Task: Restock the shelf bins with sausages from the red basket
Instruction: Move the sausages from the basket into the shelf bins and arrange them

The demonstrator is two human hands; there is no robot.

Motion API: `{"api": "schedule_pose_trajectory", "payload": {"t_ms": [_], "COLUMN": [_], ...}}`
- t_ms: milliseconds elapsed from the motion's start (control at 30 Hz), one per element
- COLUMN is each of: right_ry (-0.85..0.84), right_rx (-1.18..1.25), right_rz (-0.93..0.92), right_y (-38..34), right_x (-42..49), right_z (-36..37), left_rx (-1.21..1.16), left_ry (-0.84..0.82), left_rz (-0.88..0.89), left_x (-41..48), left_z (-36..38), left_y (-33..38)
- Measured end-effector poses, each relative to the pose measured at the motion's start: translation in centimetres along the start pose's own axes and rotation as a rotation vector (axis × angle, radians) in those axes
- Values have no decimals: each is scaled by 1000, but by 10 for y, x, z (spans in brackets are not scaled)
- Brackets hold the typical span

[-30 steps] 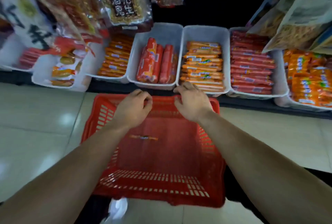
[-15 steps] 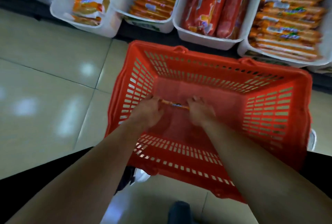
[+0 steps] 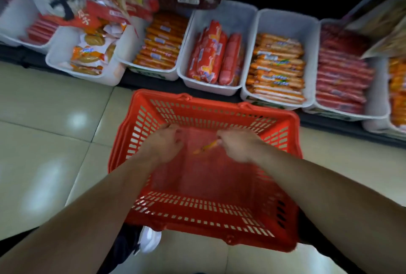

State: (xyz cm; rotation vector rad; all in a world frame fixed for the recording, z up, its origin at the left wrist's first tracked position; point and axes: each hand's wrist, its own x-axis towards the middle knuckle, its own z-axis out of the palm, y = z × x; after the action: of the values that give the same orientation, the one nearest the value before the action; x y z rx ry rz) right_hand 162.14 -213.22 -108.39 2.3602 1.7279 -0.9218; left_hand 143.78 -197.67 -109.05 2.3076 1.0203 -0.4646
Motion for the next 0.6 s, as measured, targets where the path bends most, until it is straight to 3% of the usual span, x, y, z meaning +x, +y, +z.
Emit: {"api": "schedule_pose_trajectory", "payload": {"t_ms": [100, 233, 333, 500, 600], "right_ry": [122, 379, 456, 422, 386], "right_rx": [42, 372, 475, 78, 33], "right_rz": [11, 198, 331, 584, 429], "right_y": [35, 93, 129, 162, 171], "right_x": [-33, -54, -44, -24, -10], "right_z": [-58, -97, -103, -89, -73], "left_rx": [-12, -58, -49, -73, -37], "left_ry": [82, 185, 191, 184, 168], "left_rz": [61, 126, 150, 208, 269], "left_x": [-5, -8, 0, 31, 60], "left_z": [-27, -50, -57, -53, -41], "left_y": [38, 74, 89, 118, 144]}}
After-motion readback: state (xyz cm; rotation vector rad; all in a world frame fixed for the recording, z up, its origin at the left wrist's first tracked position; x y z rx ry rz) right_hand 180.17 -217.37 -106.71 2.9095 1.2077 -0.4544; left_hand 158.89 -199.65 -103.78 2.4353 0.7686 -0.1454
